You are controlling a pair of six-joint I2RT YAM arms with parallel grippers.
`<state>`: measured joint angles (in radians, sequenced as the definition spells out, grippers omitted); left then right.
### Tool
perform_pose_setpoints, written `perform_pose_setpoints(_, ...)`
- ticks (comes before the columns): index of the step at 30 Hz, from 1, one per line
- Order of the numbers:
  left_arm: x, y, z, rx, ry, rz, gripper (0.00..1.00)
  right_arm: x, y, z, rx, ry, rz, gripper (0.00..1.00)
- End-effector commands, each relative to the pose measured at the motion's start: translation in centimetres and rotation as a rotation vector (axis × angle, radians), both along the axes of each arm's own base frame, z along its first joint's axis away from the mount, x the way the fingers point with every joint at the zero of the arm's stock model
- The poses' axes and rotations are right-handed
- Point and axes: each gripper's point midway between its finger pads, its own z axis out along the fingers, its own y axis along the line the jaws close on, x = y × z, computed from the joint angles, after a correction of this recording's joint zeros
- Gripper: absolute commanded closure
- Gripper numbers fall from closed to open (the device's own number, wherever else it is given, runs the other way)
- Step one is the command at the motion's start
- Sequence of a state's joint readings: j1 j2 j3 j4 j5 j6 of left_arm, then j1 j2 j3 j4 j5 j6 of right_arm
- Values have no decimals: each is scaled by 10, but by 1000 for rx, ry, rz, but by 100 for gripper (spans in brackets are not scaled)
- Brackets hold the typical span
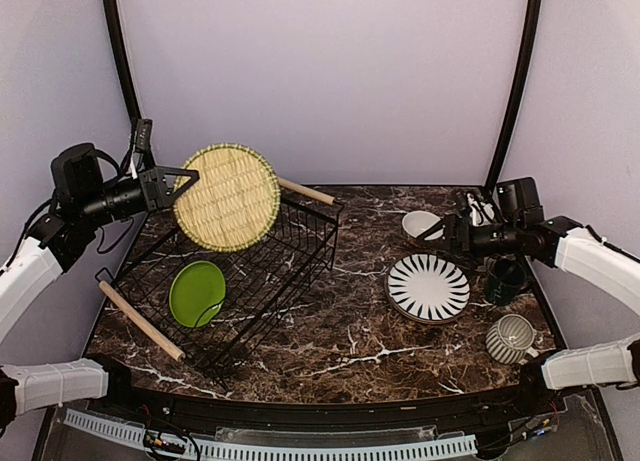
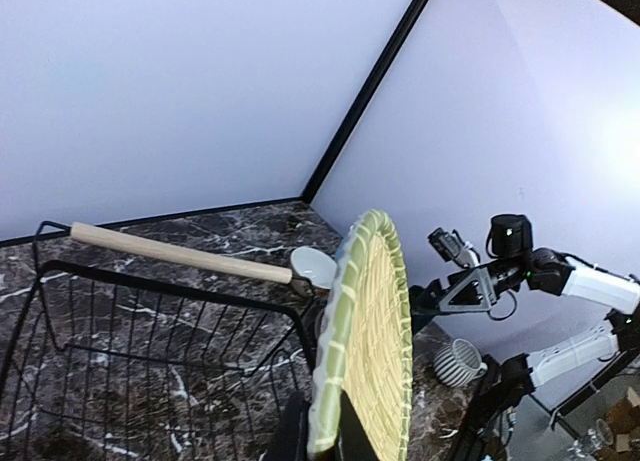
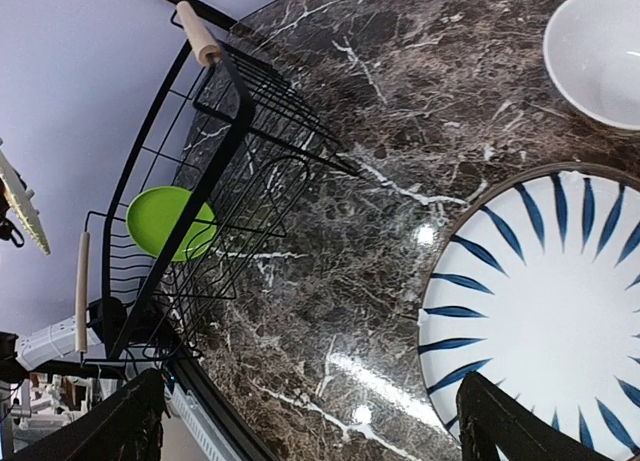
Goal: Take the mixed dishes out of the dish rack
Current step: Pass from the left arm to the right
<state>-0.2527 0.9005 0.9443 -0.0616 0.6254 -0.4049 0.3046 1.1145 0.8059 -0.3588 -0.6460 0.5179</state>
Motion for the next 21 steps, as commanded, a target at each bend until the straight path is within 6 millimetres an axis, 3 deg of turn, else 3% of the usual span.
perform_pose_setpoints(1,-16,-24,35,-187,-71,-171,99,-1,32,33,96,-69,86,1)
perform_pose_setpoints(10,-23,-85,3,-120,-32,-271,99,-20,98,87,241,-151,267,1)
perform_pose_setpoints(15,-17,-106,-12,-115,5,-280,99,-28,121,94,259,-166,323,1)
perform_pose_setpoints(21,-19,-132,-28,-116,51,-327,99,-34,140,86,277,-143,364,4)
